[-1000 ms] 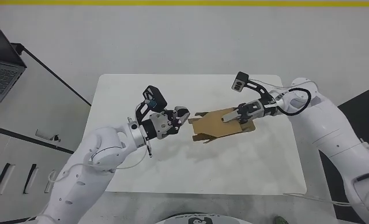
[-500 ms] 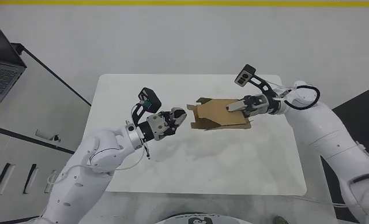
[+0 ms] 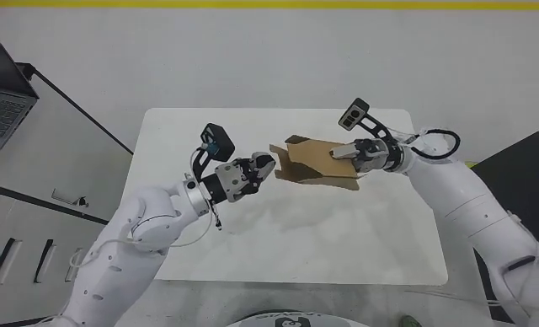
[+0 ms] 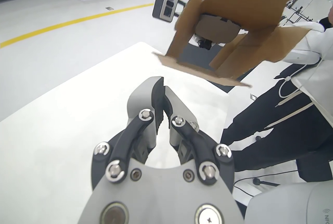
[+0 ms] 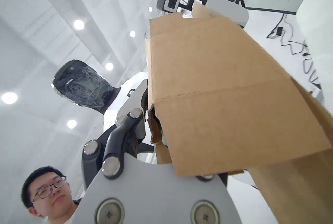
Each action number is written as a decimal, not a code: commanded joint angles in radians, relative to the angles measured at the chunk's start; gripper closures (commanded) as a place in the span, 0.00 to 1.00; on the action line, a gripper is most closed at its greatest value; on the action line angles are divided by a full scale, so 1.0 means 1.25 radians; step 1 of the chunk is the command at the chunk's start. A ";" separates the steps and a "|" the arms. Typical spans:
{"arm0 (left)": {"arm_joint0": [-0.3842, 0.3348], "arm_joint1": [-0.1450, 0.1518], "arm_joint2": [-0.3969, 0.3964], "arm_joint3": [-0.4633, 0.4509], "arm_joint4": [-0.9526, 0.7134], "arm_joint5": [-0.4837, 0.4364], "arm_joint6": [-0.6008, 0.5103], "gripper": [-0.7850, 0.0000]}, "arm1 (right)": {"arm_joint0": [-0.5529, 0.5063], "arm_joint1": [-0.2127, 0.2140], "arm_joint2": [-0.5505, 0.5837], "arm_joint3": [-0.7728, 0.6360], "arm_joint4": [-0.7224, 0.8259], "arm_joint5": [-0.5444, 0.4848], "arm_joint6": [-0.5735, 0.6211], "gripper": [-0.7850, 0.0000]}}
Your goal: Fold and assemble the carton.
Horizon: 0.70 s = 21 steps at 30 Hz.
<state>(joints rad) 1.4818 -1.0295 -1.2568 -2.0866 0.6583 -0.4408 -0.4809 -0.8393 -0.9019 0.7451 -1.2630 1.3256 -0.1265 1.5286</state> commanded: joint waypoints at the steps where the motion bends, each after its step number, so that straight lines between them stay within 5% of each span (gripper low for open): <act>1: 0.004 0.000 -0.003 -0.003 -0.005 -0.005 0.005 1.00 | -0.002 -0.006 -0.002 -0.005 0.016 0.013 0.006 1.00; 9: 0.020 0.002 -0.022 -0.002 -0.013 -0.007 0.019 1.00 | -0.005 -0.026 -0.005 0.000 0.048 0.025 0.006 1.00; 21: 0.046 0.012 -0.100 -0.063 -0.021 -0.022 -0.001 1.00 | 0.003 -0.019 0.027 0.050 -0.099 -0.032 0.006 1.00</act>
<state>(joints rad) 1.5387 -1.0154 -1.3818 -2.1546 0.6399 -0.4605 -0.4744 -0.8347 -0.9265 0.7755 -1.2020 1.2108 -0.1644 1.5359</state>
